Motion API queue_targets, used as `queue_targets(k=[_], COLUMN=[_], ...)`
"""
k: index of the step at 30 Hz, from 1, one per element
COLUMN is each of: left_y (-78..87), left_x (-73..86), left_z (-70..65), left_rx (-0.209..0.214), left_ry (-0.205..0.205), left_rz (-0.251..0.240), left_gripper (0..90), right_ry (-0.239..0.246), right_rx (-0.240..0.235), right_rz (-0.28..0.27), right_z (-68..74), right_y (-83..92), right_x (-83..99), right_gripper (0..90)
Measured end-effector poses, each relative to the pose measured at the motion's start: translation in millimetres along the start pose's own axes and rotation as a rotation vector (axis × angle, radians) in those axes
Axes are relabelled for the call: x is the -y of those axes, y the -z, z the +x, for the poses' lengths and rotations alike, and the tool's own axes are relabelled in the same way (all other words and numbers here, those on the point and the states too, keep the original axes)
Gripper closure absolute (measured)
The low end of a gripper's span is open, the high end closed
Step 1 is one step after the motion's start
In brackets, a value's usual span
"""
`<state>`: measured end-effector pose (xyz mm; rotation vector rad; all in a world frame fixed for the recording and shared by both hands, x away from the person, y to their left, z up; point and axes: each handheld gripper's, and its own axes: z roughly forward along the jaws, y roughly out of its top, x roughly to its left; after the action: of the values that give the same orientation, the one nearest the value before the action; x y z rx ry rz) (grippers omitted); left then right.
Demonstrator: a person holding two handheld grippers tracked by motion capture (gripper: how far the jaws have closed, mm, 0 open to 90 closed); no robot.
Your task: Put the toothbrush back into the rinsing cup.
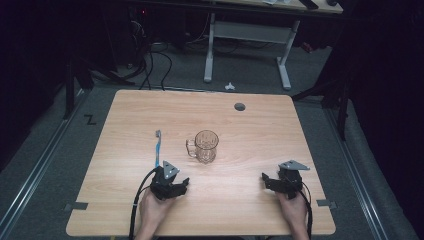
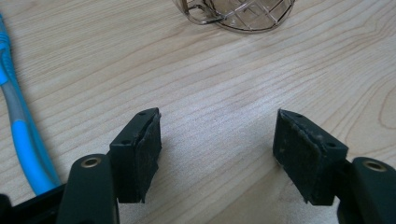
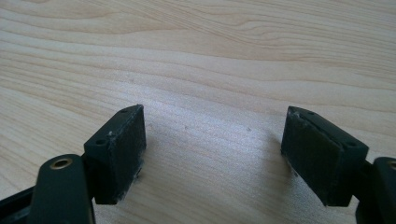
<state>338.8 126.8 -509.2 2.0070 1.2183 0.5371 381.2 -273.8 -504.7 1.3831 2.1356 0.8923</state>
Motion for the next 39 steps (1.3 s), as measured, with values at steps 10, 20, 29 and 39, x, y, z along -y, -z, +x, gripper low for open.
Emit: queue_targets(k=[10,20,29,39], left_y=[0.1,6.8,20.3,30.1], left_x=[0.1,-1.3,-2.9,-0.7], left_z=[0.5,-2.2,-1.0,2.0], left_rx=[0.003,-0.017,0.005,-0.003], left_ry=[-0.004,-0.016,0.006,0.013], left_rz=[0.000,-0.018,-0.046,-0.063], left_gripper=[32.9,35.9,40.8,42.5], right_ry=[0.002,0.001,0.002,0.002], right_rx=[-0.001,-0.001,-0.001,-0.001], right_rz=[0.000,0.001,0.001,0.000], right_z=[-0.1,0.0,0.0,-0.1], right_y=[0.1,0.2,0.2,0.1], right_x=[0.1,0.2,0.2,0.1], right_gripper=[22.1,22.1,22.1,22.1])
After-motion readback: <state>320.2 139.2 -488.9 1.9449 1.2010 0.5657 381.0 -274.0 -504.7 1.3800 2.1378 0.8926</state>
